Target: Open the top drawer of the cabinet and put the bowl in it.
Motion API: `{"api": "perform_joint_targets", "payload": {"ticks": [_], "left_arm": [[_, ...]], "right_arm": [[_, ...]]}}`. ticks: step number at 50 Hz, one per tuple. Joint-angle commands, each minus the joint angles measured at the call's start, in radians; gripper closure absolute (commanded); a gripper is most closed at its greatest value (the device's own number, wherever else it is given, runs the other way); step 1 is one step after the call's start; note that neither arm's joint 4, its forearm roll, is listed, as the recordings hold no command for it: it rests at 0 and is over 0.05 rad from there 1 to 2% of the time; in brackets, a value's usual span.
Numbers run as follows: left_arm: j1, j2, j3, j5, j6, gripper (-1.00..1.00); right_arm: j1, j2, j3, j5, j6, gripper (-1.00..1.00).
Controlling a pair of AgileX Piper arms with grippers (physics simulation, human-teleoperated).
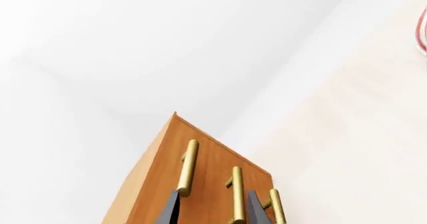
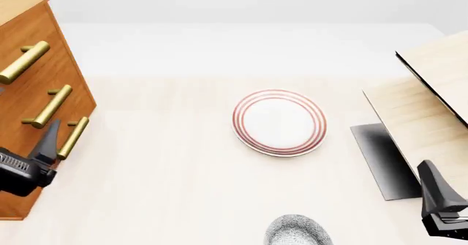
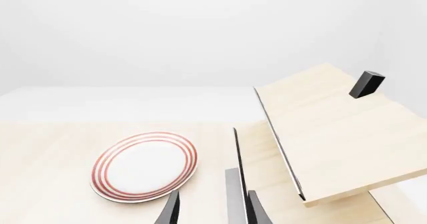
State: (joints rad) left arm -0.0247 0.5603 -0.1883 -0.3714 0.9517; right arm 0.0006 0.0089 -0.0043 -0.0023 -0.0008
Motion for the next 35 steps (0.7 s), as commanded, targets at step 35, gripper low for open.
{"api": "perform_joint_targets", "payload": {"ticks": [35], "left_arm": [[0.040,0.444,-0.135,-0.282,0.405,-1.00]], "right_arm": [[0.000,-0.001,0.000,0.000,0.000,-1.00]]}}
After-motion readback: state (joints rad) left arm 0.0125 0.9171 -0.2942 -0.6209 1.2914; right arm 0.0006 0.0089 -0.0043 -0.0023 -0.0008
